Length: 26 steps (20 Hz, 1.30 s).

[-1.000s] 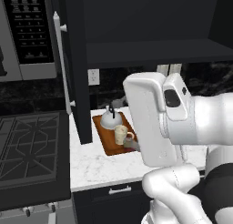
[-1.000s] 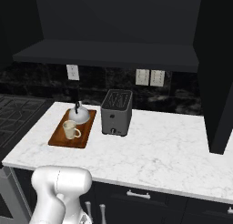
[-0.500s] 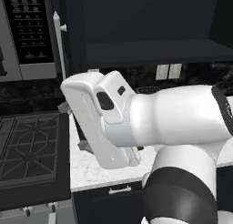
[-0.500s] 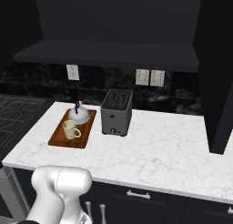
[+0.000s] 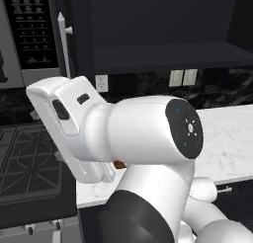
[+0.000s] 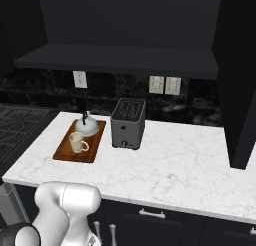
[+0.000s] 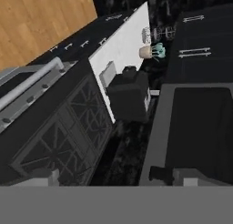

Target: Pick the kettle from the counter and place it on the tray. Then pick the mug from the cabinet and place it on the tray. Then close the cabinet doors.

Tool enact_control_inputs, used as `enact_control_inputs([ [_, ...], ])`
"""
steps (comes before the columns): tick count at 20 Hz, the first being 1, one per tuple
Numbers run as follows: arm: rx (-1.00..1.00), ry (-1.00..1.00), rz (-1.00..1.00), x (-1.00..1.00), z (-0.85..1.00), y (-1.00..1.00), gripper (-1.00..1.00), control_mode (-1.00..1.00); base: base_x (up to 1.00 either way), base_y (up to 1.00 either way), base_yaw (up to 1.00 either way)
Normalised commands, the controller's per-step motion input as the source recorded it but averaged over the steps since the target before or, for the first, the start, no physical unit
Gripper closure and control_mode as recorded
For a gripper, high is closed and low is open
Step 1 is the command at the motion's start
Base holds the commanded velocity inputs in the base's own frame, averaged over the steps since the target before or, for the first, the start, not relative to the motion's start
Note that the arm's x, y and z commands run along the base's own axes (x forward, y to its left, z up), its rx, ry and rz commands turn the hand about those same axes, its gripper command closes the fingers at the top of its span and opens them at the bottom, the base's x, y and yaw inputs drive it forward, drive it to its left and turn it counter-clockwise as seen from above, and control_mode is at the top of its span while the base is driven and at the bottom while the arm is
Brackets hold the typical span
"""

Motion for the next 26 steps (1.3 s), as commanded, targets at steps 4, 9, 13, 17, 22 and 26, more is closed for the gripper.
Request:
enact_control_inputs([
  [4, 0.00, 0.01, -0.26, 0.41, -0.04, 0.26, -1.00, -1.00, 0.00, 0.00, 0.00],
  [9, 0.00, 0.03, -0.24, 0.49, -0.08, 0.13, -1.00, -1.00, 0.00, 0.00, 0.00],
  [13, 0.00, 0.11, -0.21, 0.51, -0.15, -0.07, -1.00, -1.00, 0.00, 0.00, 0.00],
  [17, 0.00, 0.09, -0.19, 0.45, -0.21, -0.29, -1.00, -1.00, 0.00, 0.00, 0.00],
  [22, 0.00, 0.01, -0.16, 0.25, -0.15, -0.28, -1.00, -1.00, 0.00, 0.00, 0.00],
  [26, 0.00, 0.00, -0.20, 0.12, -0.05, -0.39, -1.00, -1.00, 0.00, 0.00, 0.00],
])
